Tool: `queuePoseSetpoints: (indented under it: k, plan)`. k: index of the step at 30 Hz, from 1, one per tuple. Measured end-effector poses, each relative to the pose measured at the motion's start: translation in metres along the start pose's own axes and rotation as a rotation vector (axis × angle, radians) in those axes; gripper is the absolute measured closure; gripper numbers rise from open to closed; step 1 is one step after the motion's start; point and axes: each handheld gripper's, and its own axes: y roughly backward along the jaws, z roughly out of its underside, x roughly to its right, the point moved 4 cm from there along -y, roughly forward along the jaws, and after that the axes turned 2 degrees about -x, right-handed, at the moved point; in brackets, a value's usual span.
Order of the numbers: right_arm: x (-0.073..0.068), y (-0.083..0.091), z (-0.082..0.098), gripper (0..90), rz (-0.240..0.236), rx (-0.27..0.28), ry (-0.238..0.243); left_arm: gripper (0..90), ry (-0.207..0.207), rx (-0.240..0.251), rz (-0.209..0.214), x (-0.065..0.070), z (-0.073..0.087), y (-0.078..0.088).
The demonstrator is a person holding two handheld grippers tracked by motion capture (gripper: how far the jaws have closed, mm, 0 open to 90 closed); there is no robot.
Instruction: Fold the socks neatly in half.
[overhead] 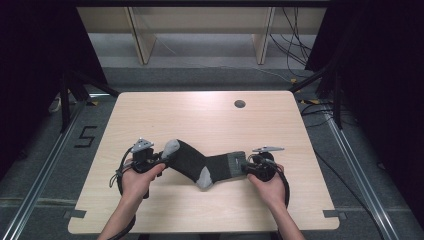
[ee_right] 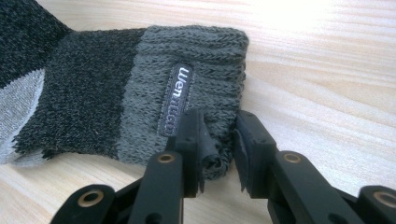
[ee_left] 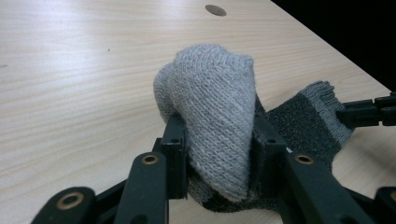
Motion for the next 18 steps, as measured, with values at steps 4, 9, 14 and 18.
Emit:
queuePoseSetpoints:
  k: [4,9,14,18]
  plan:
    - [-0.002,-0.002,-0.001,73.0,-0.011,0.010,-0.013,63.8,0.002,0.006,0.006,0.000,0.000,0.000]
    - [-0.002,-0.003,-0.002,73.1,0.013,0.007,0.005,63.9,0.006,0.014,0.007,-0.002,0.000,0.002]
    - [-0.006,-0.006,-0.003,73.1,0.002,0.015,-0.022,64.1,-0.030,0.011,-0.007,-0.005,-0.001,0.003]
    - [-0.009,-0.008,-0.005,73.4,-0.004,0.013,-0.002,64.2,-0.042,0.017,-0.007,-0.006,-0.002,0.004]
